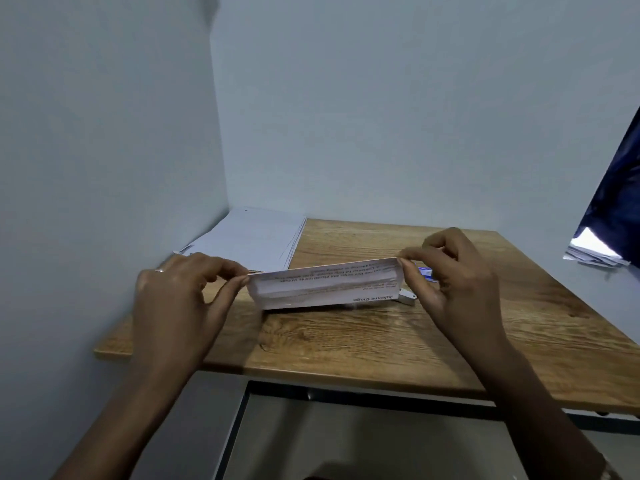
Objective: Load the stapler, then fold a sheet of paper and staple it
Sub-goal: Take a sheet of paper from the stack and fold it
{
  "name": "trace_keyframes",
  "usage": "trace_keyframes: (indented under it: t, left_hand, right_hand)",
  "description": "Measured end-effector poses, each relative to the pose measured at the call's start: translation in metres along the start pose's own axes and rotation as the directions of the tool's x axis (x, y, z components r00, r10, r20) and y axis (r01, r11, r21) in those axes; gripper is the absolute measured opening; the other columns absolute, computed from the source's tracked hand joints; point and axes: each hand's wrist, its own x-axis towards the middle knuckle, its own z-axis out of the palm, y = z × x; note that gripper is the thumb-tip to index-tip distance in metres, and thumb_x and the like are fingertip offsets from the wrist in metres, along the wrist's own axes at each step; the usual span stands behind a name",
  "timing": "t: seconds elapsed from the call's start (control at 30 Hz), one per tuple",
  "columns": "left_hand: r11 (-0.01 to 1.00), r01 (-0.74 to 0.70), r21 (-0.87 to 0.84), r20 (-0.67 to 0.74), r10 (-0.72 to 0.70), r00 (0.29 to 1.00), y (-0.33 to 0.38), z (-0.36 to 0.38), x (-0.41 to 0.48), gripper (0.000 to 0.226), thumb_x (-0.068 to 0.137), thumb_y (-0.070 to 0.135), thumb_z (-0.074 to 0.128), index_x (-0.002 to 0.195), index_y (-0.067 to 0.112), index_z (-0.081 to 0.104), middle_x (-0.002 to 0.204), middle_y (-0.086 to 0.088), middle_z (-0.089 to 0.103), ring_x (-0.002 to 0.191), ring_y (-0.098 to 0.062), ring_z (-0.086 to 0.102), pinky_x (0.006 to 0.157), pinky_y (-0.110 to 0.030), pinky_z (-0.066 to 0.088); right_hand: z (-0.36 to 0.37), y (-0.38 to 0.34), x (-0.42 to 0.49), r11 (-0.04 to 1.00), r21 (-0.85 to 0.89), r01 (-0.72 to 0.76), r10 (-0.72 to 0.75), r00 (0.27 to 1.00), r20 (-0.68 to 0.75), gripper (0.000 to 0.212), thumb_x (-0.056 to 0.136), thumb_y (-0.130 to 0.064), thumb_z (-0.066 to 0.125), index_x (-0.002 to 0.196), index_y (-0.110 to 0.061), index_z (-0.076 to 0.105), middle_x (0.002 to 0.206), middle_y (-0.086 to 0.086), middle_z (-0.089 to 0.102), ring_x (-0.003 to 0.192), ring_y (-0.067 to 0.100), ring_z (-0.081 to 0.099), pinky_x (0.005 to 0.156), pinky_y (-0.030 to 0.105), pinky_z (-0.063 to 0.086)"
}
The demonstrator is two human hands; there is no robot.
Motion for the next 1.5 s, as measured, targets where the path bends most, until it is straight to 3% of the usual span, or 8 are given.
trace_keyframes:
  t: [0.13, 0.27, 0.47, 0.7, 0.87, 1.1, 1.3, 1.5]
  left_hand:
    - [0.819, 0.508, -0.266, 0.162, -0.482, 0.861, 0.012, -0.004, -0.006, 0.042, 0.092, 0.052, 0.066, 0.071, 0.017, 0.072, 0.062, -0.002, 0.071, 0.054, -0.019, 0.066, 0.054, -0.032, 0.052]
    - [-0.162, 0.963, -0.214, 0.964, -0.192, 0.182, 0.03, -0.003, 0.01, 0.091, 0.079, 0.079, 0.052, 0.101, -0.005, 0.08, 0.105, -0.027, 0.077, 0.083, -0.029, 0.079, 0.058, -0.034, 0.065]
    - [-0.666, 0.693, -0.276, 0.944, -0.051, 0.327, 0.032, 0.019, 0.019, 0.07, 0.082, 0.043, 0.077, 0.133, -0.002, 0.06, 0.128, -0.029, 0.067, 0.111, -0.046, 0.07, 0.083, -0.059, 0.06]
    - [-0.42, 0.826, -0.376, 0.926, -0.206, 0.317, 0.017, 0.046, 0.015, 0.055, 0.062, -0.008, 0.079, 0.116, -0.002, 0.071, 0.111, -0.022, 0.077, 0.094, -0.032, 0.078, 0.064, -0.043, 0.065]
    - [-0.043, 0.912, -0.409, 0.836, -0.418, 0.355, 0.008, 0.078, 0.007, 0.034, 0.078, -0.002, 0.079, 0.109, 0.012, 0.073, 0.098, -0.009, 0.082, 0.085, -0.022, 0.08, 0.061, -0.036, 0.064]
    - [-0.094, 0.88, -0.465, 0.798, -0.476, 0.371, 0.002, 0.115, 0.027, 0.02, 0.086, -0.001, 0.075, 0.101, 0.011, 0.069, 0.07, 0.002, 0.079, 0.057, -0.009, 0.075, 0.045, -0.023, 0.057]
    - [-0.131, 0.87, -0.476, 0.807, -0.458, 0.373, 0.007, 0.156, 0.052, 0.026, 0.099, 0.008, 0.063, 0.125, 0.009, 0.057, 0.105, -0.01, 0.071, 0.083, -0.024, 0.071, 0.046, -0.029, 0.059]
    - [-0.076, 0.884, -0.461, 0.831, -0.387, 0.4, 0.015, 0.187, 0.079, 0.024, 0.105, 0.019, 0.054, 0.129, 0.022, 0.051, 0.111, -0.009, 0.074, 0.075, -0.026, 0.08, 0.043, -0.021, 0.055]
  right_hand:
    - [0.015, -0.005, 0.015, 0.997, -0.002, -0.076, 0.076, 0.997, -0.032, 0.004, 0.093, -0.014, 0.072, 0.095, -0.015, 0.076, 0.068, -0.004, 0.068, 0.055, 0.011, 0.061, 0.05, 0.024, 0.043]
    - [0.033, -0.016, 0.031, 0.939, 0.289, -0.188, 0.197, 0.98, -0.003, 0.006, 0.097, -0.013, 0.068, 0.099, -0.009, 0.071, 0.074, 0.002, 0.076, 0.068, 0.013, 0.076, 0.059, 0.037, 0.061]
    - [0.041, -0.011, 0.035, 0.612, 0.707, -0.354, 0.366, 0.919, 0.144, 0.004, 0.101, -0.009, 0.062, 0.103, -0.01, 0.066, 0.091, 0.006, 0.08, 0.089, 0.018, 0.079, 0.083, 0.038, 0.064]
    - [0.038, 0.021, 0.015, 0.568, 0.664, -0.487, 0.386, 0.87, 0.307, 0.011, 0.092, -0.001, 0.061, 0.095, -0.009, 0.069, 0.075, -0.005, 0.078, 0.092, 0.017, 0.078, 0.071, 0.017, 0.056]
    - [0.055, 0.034, 0.01, 0.661, 0.398, -0.636, 0.478, 0.766, 0.43, 0.033, 0.088, 0.011, 0.05, 0.093, -0.011, 0.074, 0.094, 0.002, 0.08, 0.095, 0.014, 0.076, 0.079, 0.038, 0.064]
    - [0.067, 0.037, 0.013, 0.751, 0.077, -0.656, 0.535, 0.673, 0.511, 0.051, 0.093, -0.012, 0.058, 0.143, -0.024, 0.051, 0.116, 0.003, 0.07, 0.104, 0.016, 0.066, 0.091, 0.034, 0.054]
    - [0.076, 0.033, -0.001, 0.89, -0.286, -0.355, 0.451, 0.587, 0.673, 0.036, 0.093, -0.051, 0.061, 0.091, -0.015, 0.063, 0.094, 0.002, 0.063, 0.098, 0.025, 0.058, 0.072, 0.035, 0.038]
    - [0.084, 0.031, -0.002, 0.917, -0.275, -0.29, 0.397, 0.578, 0.713, 0.036, 0.097, -0.047, 0.058, 0.12, -0.02, 0.064, 0.119, 0.001, 0.06, 0.118, 0.019, 0.05, 0.092, 0.037, 0.045]
